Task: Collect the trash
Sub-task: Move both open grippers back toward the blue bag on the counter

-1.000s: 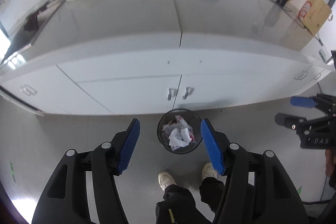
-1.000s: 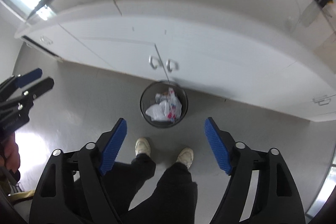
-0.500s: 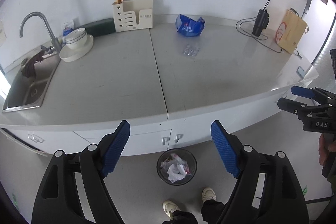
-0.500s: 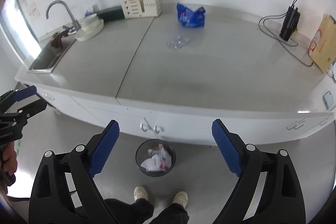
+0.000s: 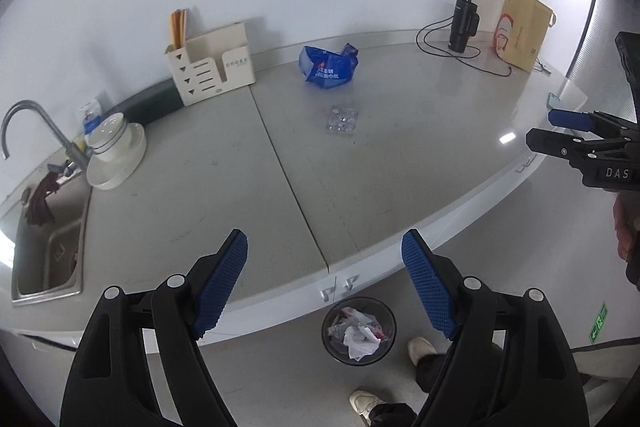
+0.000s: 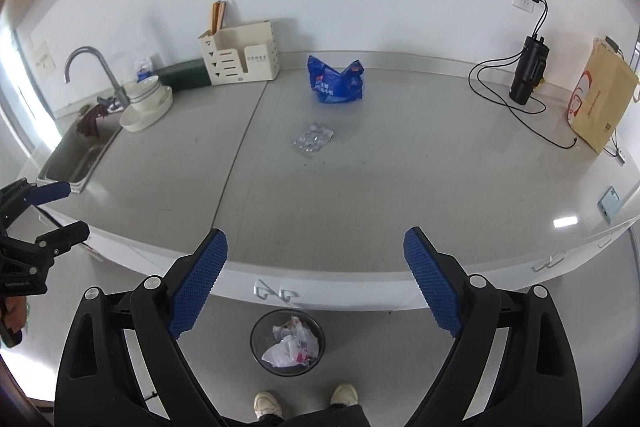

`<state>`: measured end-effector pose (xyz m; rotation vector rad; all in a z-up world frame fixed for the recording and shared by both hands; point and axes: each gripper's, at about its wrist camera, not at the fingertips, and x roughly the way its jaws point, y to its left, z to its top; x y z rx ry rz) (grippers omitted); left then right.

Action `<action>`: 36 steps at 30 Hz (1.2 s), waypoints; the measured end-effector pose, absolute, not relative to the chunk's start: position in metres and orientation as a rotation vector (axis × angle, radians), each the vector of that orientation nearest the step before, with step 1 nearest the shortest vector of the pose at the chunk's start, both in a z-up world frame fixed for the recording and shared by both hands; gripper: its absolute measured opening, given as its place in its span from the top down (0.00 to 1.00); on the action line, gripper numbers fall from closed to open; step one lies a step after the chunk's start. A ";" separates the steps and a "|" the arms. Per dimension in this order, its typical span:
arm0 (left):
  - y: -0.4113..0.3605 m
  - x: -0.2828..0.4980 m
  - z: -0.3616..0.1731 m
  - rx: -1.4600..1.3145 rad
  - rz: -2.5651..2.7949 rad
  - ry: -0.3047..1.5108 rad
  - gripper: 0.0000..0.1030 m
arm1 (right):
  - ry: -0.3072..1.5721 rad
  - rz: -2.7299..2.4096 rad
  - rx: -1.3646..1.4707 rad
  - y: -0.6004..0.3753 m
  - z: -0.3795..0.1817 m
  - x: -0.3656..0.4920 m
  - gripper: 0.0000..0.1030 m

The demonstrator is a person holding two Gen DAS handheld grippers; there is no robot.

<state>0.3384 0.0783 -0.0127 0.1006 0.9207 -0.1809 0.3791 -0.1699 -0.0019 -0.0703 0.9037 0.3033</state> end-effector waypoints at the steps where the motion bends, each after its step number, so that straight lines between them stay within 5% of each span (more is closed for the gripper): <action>1: 0.076 0.348 -0.015 0.100 -0.192 0.925 0.23 | 0.906 0.301 -0.069 -0.171 -0.002 0.385 0.12; 19: 0.039 0.565 -0.082 -0.094 -0.117 1.003 0.24 | 0.943 0.455 -0.107 -0.207 -0.034 0.643 0.12; 36: 0.006 0.665 -0.137 -0.059 -0.077 1.154 0.24 | 1.040 0.564 -0.138 -0.162 -0.084 0.802 0.12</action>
